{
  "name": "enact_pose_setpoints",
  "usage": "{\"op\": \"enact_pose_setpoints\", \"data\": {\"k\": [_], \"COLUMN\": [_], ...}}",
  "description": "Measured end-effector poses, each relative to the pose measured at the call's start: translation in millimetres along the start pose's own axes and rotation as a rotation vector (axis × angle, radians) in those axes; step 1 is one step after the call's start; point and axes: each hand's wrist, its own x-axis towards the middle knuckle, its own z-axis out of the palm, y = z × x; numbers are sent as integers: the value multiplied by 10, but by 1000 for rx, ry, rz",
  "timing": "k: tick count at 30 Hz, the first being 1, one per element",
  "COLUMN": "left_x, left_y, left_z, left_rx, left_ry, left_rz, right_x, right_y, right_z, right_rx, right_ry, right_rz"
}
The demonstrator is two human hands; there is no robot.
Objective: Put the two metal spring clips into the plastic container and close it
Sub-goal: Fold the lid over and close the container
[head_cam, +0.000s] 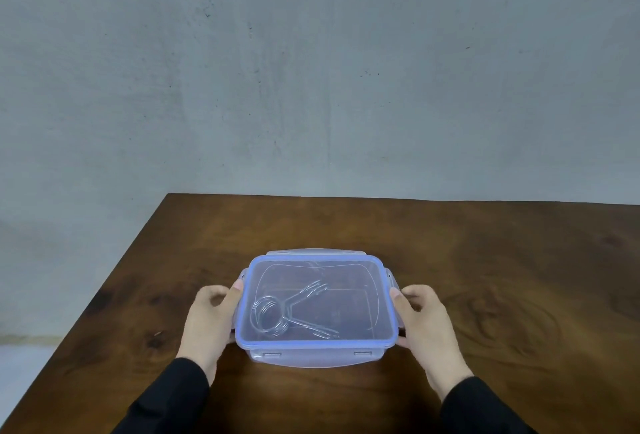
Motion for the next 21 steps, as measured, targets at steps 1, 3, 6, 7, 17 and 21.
{"op": "enact_pose_setpoints", "data": {"k": [1, 3, 6, 7, 17, 21], "left_x": [-19, -76, -144, -159, -324, -291], "left_y": [-22, -50, -138, -177, -165, -230], "left_z": [-13, -48, -51, -37, 108, 116], "left_rx": [69, 163, 289, 329, -21, -60], "left_ry": [55, 73, -50, -91, -171, -187], "left_rz": [94, 245, 319, 312, 148, 126], "right_x": [-1, -43, -151, -178, -246, -236], "right_y": [18, 52, 61, 66, 19, 16], "right_z": [15, 39, 82, 105, 184, 192], "right_rx": [-77, -196, -238, -203, 83, 113], "right_ry": [57, 122, 58, 19, -119, -157], "right_rz": [-71, -211, -297, -288, -146, -143]}}
